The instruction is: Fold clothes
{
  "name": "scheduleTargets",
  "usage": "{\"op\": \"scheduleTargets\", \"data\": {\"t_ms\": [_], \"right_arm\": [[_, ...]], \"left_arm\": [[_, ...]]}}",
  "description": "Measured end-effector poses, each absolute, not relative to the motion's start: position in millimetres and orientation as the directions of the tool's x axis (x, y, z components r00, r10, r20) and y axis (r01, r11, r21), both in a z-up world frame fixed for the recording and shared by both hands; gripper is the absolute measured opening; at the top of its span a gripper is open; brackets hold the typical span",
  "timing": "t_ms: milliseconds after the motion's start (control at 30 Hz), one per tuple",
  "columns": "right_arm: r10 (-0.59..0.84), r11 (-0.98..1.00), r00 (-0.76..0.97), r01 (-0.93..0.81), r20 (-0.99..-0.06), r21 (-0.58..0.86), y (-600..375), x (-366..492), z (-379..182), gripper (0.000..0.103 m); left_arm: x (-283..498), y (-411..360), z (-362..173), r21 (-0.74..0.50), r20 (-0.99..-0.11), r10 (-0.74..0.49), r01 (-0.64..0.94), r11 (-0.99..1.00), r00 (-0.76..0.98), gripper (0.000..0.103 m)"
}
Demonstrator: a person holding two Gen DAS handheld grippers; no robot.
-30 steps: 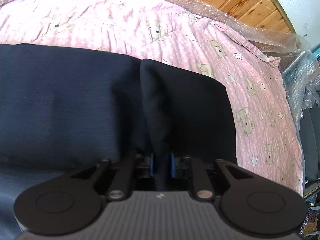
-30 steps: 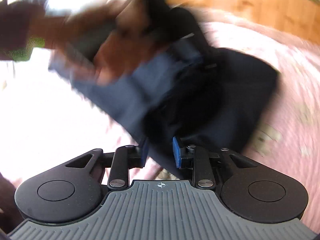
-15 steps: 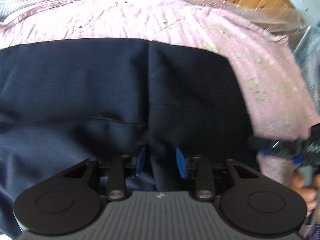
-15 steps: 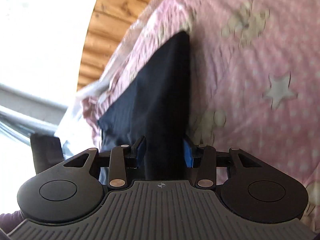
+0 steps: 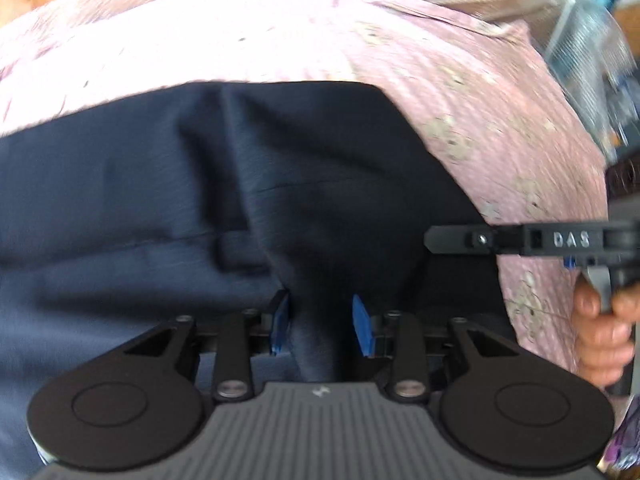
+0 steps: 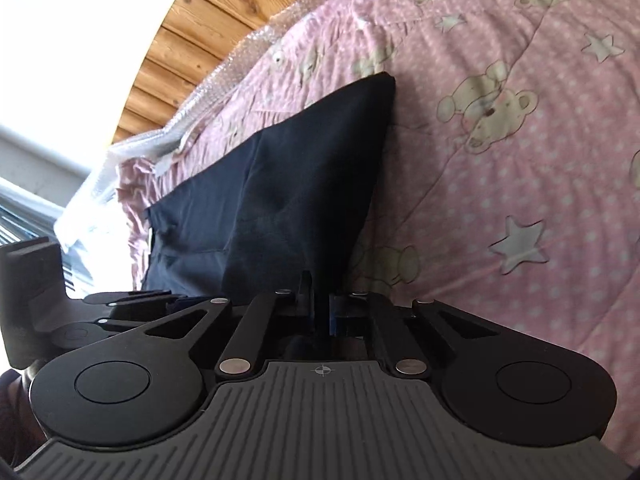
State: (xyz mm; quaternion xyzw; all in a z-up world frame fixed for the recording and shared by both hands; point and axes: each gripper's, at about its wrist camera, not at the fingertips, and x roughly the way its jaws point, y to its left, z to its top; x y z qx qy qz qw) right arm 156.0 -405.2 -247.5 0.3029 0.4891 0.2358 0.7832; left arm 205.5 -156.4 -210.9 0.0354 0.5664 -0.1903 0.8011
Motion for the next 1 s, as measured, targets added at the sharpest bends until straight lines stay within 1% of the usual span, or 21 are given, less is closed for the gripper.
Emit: {"op": "scheduleTargets", "data": {"t_ms": [100,133,167,200,233,300,367,433,467,500,533,567,600,633,667,700,733,767,867,933,1000], "right_arm": [[0.661,0.721,0.392,-0.098,-0.640,0.686,-417.9,159.4,-244.4,0.002],[0.635,0.750,0.391,-0.108,-0.666,0.652,-417.0,161.1,-244.7,0.003],[0.608,0.778,0.393,-0.120,-0.690,0.617,-415.9,162.3,-244.4,0.007],[0.582,0.800,0.421,-0.144,-0.696,0.583,-413.3,157.2,-238.0,0.021],[0.556,0.821,0.449,-0.166,-0.699,0.546,-410.6,152.1,-231.5,0.023],[0.534,0.840,0.517,-0.234,-0.670,0.489,-403.2,136.4,-212.8,0.021],[0.562,0.825,0.515,-0.290,-0.648,0.485,-386.2,122.4,-204.3,0.021],[0.572,0.819,0.433,-0.348,-0.697,0.456,-359.6,107.4,-218.9,0.014],[0.562,0.821,0.388,-0.370,-0.731,0.435,-346.8,97.7,-229.7,0.014],[0.539,0.834,0.402,-0.379,-0.740,0.401,-342.3,91.8,-230.2,0.003],[0.515,0.846,0.417,-0.386,-0.749,0.367,-337.7,85.9,-230.7,0.003],[0.492,0.857,0.433,-0.391,-0.755,0.335,-333.6,80.4,-230.7,0.004],[0.483,0.867,0.457,-0.373,-0.747,0.331,-335.7,81.2,-222.5,0.017],[0.477,0.872,0.481,-0.365,-0.736,0.327,-338.0,81.7,-219.4,0.021],[0.472,0.876,0.503,-0.358,-0.724,0.323,-340.2,82.2,-216.3,0.022],[0.465,0.881,0.520,-0.350,-0.716,0.318,-342.1,83.1,-214.3,0.029],[0.444,0.886,0.461,-0.351,-0.768,0.302,-338.2,88.9,-228.1,0.034],[0.433,0.887,0.464,-0.373,-0.773,0.274,-336.6,89.0,-229.8,0.030],[0.379,0.905,0.494,-0.373,-0.783,0.203,-331.1,92.1,-216.9,0.032],[0.330,0.922,0.525,-0.357,-0.785,0.149,-322.7,94.0,-202.1,0.050],[0.281,0.933,0.560,-0.350,-0.780,0.085,-306.9,94.4,-188.2,0.052]], "left_arm": [[205.8,-163.4,-213.7,-0.126,-0.932,-0.229,0.341,0.932,0.281,0.034],[206.5,-162.7,-216.6,-0.127,-0.937,-0.221,0.328,0.936,0.271,0.036],[207.3,-160.9,-219.2,-0.123,-0.941,-0.212,0.317,0.940,0.264,0.037],[208.1,-157.1,-221.4,-0.113,-0.944,-0.200,0.310,0.944,0.263,0.037],[208.0,-153.3,-222.0,-0.104,-0.945,-0.188,0.302,0.948,0.266,0.036],[205.3,-145.4,-218.0,-0.090,-0.946,-0.170,0.280,0.956,0.275,0.036],[202.2,-138.7,-215.4,-0.093,-0.948,-0.166,0.261,0.961,0.272,0.036],[199.4,-132.0,-213.3,-0.094,-0.950,-0.164,0.256,0.962,0.267,0.036],[197.9,-131.0,-212.4,-0.089,-0.951,-0.160,0.261,0.961,0.264,0.036],[196.0,-129.8,-211.8,-0.086,-0.953,-0.158,0.268,0.959,0.259,0.036],[194.0,-128.3,-210.8,-0.084,-0.953,-0.157,0.274,0.958,0.258,0.036],[189.4,-119.4,-208.7,-0.091,-0.952,-0.160,0.257,0.962,0.263,0.036],[179.8,-98.3,-206.3,-0.115,-0.947,-0.170,0.203,0.972,0.273,0.036],[170.1,-77.2,-203.9,-0.140,-0.942,-0.178,0.149,0.979,0.284,0.036],[160.4,-56.0,-201.5,-0.166,-0.937,-0.187,0.095,0.982,0.295,0.036],[150.8,-34.9,-199.1,-0.191,-0.932,-0.194,0.041,0.981,0.307,0.036],[141.1,-13.8,-196.7,-0.216,-0.926,-0.201,-0.013,0.976,0.319,0.037],[131.5,7.4,-194.3,-0.241,-0.921,-0.206,-0.067,0.968,0.331,0.037],[102.5,70.8,-187.1,-0.315,-0.903,-0.219,-0.224,0.922,0.369,0.044],[83.2,113.1,-182.3,-0.362,-0.891,-0.222,-0.324,0.874,0.396,0.052],[63.8,155.4,-177.5,-0.406,-0.879,-0.223,-0.417,0.813,0.423,0.055]]}}
